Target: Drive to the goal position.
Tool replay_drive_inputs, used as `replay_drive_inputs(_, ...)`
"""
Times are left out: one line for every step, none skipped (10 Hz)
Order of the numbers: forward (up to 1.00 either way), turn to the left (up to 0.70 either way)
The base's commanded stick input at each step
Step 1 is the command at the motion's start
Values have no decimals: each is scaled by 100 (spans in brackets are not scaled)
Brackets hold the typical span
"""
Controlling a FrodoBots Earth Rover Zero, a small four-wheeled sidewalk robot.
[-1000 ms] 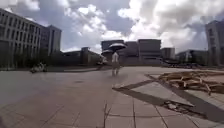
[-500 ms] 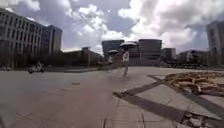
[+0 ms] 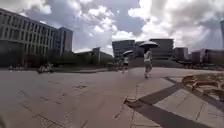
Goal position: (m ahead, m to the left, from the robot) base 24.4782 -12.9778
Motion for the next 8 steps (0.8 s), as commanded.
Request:
replay_drive_inputs(100, 0)
replay_drive_inputs(100, 0)
replay_drive_inputs(100, 0)
replay_drive_inputs(100, -18)
replay_drive_inputs(100, -34)
replay_drive_inputs(100, -34)
replay_drive_inputs(100, -34)
replay_drive_inputs(100, -34)
